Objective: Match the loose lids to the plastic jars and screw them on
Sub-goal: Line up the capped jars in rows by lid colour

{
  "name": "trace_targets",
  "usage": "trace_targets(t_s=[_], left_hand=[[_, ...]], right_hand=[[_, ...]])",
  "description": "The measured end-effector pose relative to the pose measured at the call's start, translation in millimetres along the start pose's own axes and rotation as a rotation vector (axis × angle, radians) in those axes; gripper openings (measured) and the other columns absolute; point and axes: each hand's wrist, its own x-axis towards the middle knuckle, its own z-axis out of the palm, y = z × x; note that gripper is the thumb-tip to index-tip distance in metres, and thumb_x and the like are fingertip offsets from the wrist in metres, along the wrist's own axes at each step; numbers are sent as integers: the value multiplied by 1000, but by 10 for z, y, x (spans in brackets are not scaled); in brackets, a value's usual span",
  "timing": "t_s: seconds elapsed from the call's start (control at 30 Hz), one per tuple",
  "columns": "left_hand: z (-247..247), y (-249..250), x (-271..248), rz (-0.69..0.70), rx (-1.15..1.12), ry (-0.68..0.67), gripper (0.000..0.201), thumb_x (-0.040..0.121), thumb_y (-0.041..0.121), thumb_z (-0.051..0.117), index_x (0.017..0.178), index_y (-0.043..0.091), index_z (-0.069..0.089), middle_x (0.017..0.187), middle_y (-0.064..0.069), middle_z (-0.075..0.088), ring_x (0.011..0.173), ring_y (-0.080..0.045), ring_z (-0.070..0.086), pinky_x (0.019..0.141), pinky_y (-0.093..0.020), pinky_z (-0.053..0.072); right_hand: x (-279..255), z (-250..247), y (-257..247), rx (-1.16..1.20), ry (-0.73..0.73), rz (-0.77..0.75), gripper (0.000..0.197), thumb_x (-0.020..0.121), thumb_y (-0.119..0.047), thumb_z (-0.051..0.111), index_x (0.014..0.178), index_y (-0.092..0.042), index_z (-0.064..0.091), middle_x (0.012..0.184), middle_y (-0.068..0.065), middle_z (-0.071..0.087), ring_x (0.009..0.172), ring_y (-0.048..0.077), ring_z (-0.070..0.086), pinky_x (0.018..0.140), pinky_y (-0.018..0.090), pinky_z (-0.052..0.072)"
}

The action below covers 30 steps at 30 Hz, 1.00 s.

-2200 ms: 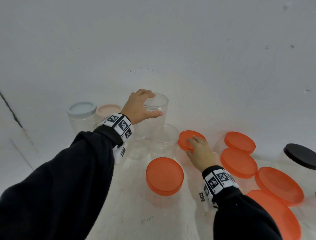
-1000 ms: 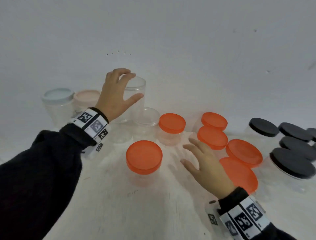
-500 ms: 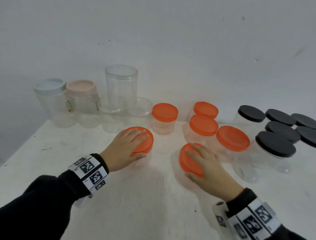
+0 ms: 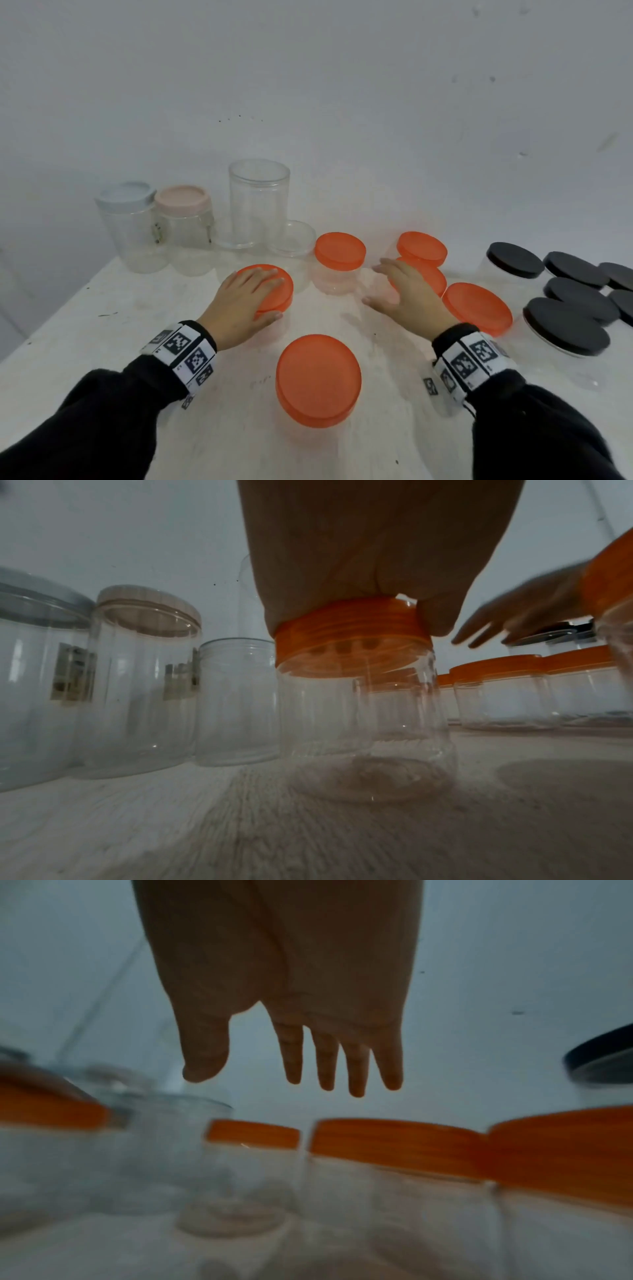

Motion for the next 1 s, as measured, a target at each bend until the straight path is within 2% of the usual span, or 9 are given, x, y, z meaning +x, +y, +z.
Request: trace_targets(t_s=[0.13,0.23,0.33,0.53,0.63,0.73,0.8,0.9,1.0], left_hand=[[-17,22,8,-12,-12,8,61,80,56,41,123,15,58,131,-5,56,116,-31,54,94,-48,41],[-19,21,2,-29,-30,8,61,80,56,41,125,17,56,132,-4,55,118,-30,51,96,-47,39],[14,0,-21,-47,-54,24,62,81,57,40,128,20,53,136,-1,51,123,-27,46,99,-48,36],[75,-16,-54,-48,-27,95,56,84,57,39,129,24,47,136,1,51,124,-20,37,98,-47,37],[89,8,-59,-50,-28,108,56,85,57,38,129,24,47,135,0,52,124,-17,34,98,-47,37],[103,20,-60,-53,-30,115,55,85,57,38,130,26,44,135,1,51,125,-17,33,99,-47,36],[106,24,-59,-56,-40,128,54,86,57,38,130,27,43,136,2,51,126,-16,32,100,-45,34],[105,31,-59,-63,-63,145,54,86,58,38,131,28,42,137,3,49,127,-15,30,102,-44,30],[103,30,-45,-57,-46,149,54,86,57,39,131,29,41,137,3,50,127,-14,31,102,-43,30]], right_hand=[[389,7,439,-299,-121,269,74,86,-50,58,144,-16,27,156,7,17,141,30,19,113,48,22],[452,74,449,-394,-134,299,64,88,-42,57,141,-18,31,152,7,24,136,32,25,108,46,28],[411,127,346,-385,-124,158,62,85,-33,61,140,-20,35,148,2,32,131,29,30,105,40,31],[166,177,-172,-60,-260,-307,53,86,-31,65,135,-24,47,144,-9,37,134,10,26,107,14,12],[125,112,-307,144,-360,-343,43,87,-30,64,128,-26,54,136,-15,44,126,-1,32,104,9,18],[318,-15,-212,270,-257,-205,34,88,-30,63,122,-26,59,126,-14,56,115,-2,47,97,12,35],[589,-84,-5,191,-106,-101,34,90,-28,61,122,-21,59,126,-8,56,114,7,51,89,11,35],[998,-113,371,-23,46,207,45,90,-29,59,132,-17,50,142,5,42,126,27,42,103,37,35],[1271,-23,764,-148,-31,507,53,89,-35,56,137,-21,41,152,10,22,136,38,22,109,53,24]])
